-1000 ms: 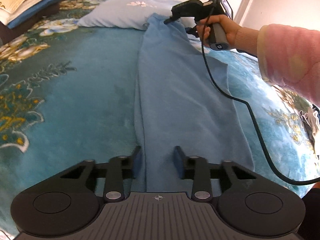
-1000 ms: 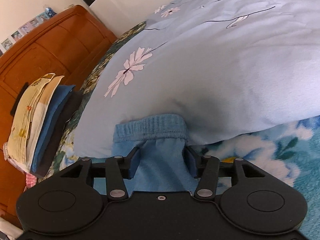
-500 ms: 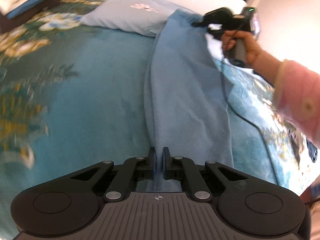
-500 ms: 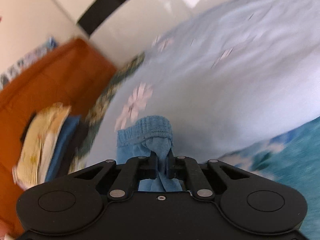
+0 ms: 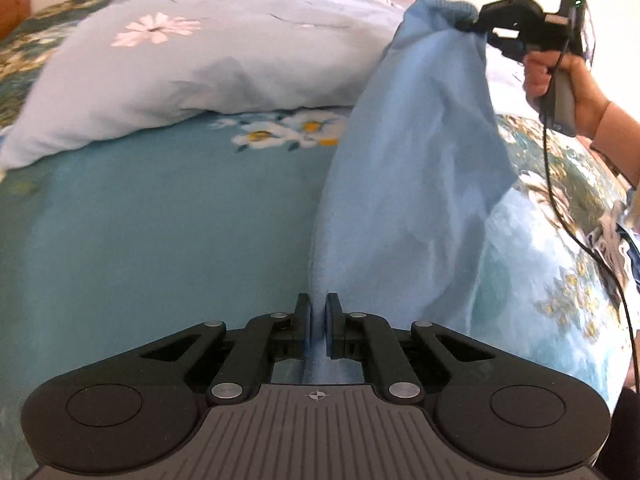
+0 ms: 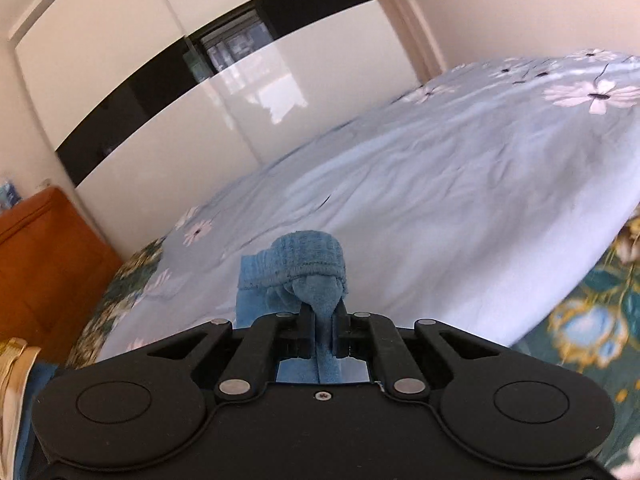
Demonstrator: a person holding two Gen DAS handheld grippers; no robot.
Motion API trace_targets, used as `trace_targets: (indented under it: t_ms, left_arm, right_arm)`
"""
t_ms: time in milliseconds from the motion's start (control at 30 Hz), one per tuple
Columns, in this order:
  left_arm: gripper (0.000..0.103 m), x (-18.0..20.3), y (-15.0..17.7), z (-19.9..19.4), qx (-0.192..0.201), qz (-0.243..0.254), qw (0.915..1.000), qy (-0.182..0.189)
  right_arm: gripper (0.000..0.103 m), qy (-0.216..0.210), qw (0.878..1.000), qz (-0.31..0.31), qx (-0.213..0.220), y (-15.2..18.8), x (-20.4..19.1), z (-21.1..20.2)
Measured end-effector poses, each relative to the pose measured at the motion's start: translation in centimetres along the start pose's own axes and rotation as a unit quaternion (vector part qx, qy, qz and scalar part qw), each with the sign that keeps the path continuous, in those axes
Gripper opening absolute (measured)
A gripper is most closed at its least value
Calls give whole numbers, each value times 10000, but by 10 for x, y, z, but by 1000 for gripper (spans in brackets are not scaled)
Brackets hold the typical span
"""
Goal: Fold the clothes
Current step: 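Lift the waistband with the right gripper and fold it toward the left gripper, then open both grippers and withdraw them from the folded sweatpants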
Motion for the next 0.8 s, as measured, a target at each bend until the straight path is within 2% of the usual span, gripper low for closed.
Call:
trace_targets:
  t_ms: [167, 267, 333, 400, 500, 567, 733, 800]
  left_arm:
    - [9, -6, 4, 6, 5, 71, 9999, -112]
    - [9, -17, 9, -2, 73, 0, 9999, -156]
    - [10, -25, 11, -9, 122, -190, 9997, -122]
    - [10, -31, 14, -17, 182, -347, 9992, -124]
    - [9, -36, 20, -32, 324, -499, 9980, -197]
    - [10, -39, 25, -45, 474, -682, 9964, -144]
    - [24, -39, 43, -89, 1135, -1006, 9884, -83]
    - [37, -31, 56, -106, 1417, -979, 9850, -131]
  right_arm:
    - [13, 240, 9987, -164, -411, 17, 13, 28]
    - [25, 413, 9977, -201, -495, 29, 19, 34]
    - [45, 612, 9962, -212, -583, 30, 23, 36]
    - [47, 680, 9953, -281, -624, 30, 23, 30]
    - [68, 667, 9941, -457, -725, 24, 18, 24]
    - [72, 737, 9929, -680, -641, 21, 12, 13]
    - [74, 443, 9939, -949, -358, 16, -6, -34]
    - [76, 144, 9946, -1012, -184, 16, -16, -59]
Point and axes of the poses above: each gripper's, at about its wrist camera, not at the fingertips, and z roughly the way its jaws point, x to its right, y to its underside, the point moved 1 cm from there along z, roughly the way its jaws point, and after that the axes turned 9 degrees about -z, right-handed, at the moved point
